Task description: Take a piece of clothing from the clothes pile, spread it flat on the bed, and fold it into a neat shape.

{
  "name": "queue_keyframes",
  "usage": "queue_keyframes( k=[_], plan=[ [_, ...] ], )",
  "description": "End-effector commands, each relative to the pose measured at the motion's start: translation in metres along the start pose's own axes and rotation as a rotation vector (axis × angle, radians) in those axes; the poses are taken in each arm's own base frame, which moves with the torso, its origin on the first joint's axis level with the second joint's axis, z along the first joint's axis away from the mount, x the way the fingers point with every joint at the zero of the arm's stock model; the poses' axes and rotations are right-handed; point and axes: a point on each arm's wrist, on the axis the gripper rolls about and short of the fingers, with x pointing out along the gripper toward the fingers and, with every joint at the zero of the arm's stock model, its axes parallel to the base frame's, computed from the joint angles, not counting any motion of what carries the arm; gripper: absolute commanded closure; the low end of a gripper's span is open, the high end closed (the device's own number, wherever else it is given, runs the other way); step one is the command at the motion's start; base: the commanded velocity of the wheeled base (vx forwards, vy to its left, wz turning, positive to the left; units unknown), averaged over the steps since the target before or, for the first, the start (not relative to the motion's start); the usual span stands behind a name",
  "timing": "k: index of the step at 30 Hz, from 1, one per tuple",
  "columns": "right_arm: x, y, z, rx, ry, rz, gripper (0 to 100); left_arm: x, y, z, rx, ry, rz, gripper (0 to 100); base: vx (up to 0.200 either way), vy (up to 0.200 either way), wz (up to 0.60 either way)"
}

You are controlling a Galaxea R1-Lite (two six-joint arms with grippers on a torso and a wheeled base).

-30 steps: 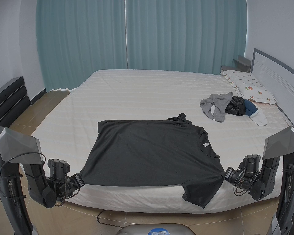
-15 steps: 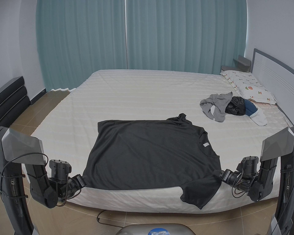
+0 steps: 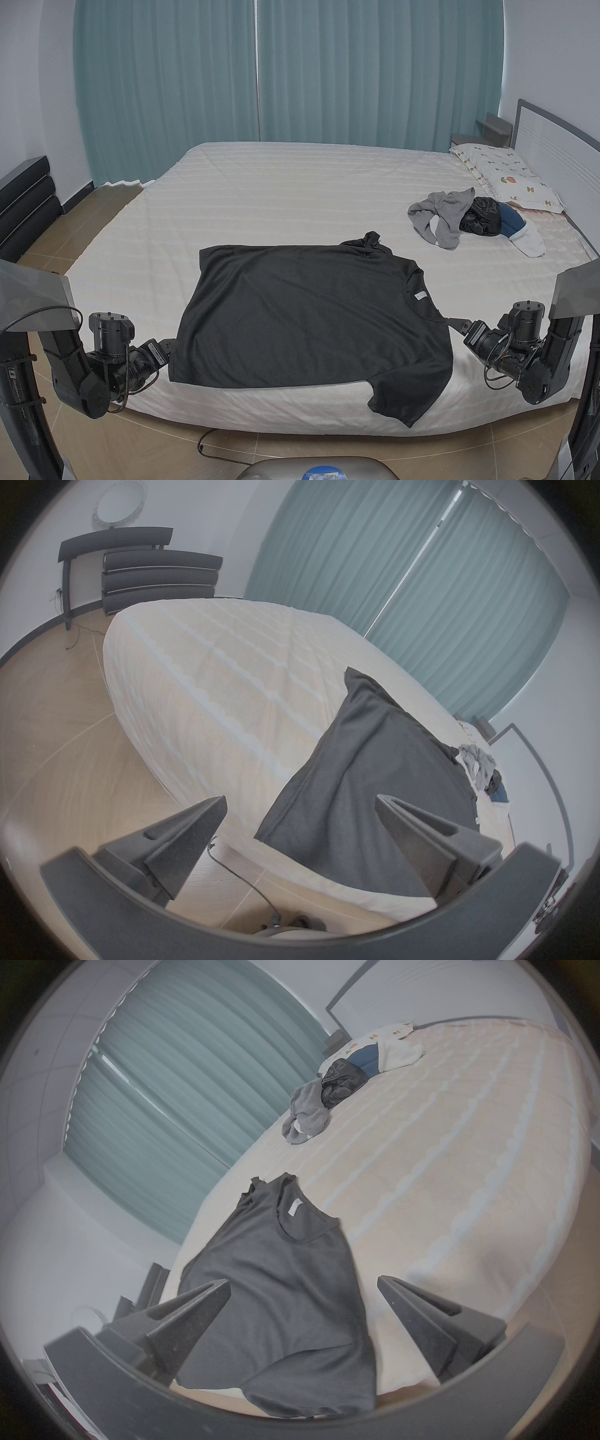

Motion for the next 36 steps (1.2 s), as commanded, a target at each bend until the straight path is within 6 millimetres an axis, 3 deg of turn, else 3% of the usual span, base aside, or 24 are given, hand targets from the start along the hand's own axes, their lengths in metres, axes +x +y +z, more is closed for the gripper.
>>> queue_keyframes(
  k=[1, 7, 19, 31, 36],
  plan=[
    [-0.0042, 0.0098, 0.0007, -0.004, -0.004, 0.035, 0, -0.0028, -0.0046, 0.0074, -0.026, -0.032, -0.021, 0, 0.000, 0.000, 0.00],
    [-0.0031, 0.0090, -0.0001, 0.000, -0.002, 0.033, 0, -0.0024, -0.0032, 0.0069, -0.030, -0.027, -0.018, 0, 0.000, 0.000, 0.00],
    [-0.0040, 0.0125, -0.0049, 0.003, 0.020, 0.046, 0, -0.0019, -0.0047, 0.0085, -0.033, -0.033, -0.027, 0, 0.200, 0.000, 0.00],
    [-0.0038, 0.0124, -0.0044, 0.005, 0.018, 0.046, 0, 0.0001, -0.0069, 0.0117, -0.064, -0.072, -0.059, 0, 0.000, 0.000, 0.00],
    [-0.0040, 0.0127, -0.0041, 0.005, 0.017, 0.047, 0, -0.0010, -0.0063, 0.0124, -0.088, -0.049, -0.085, 0, 0.000, 0.200, 0.00]
  ],
)
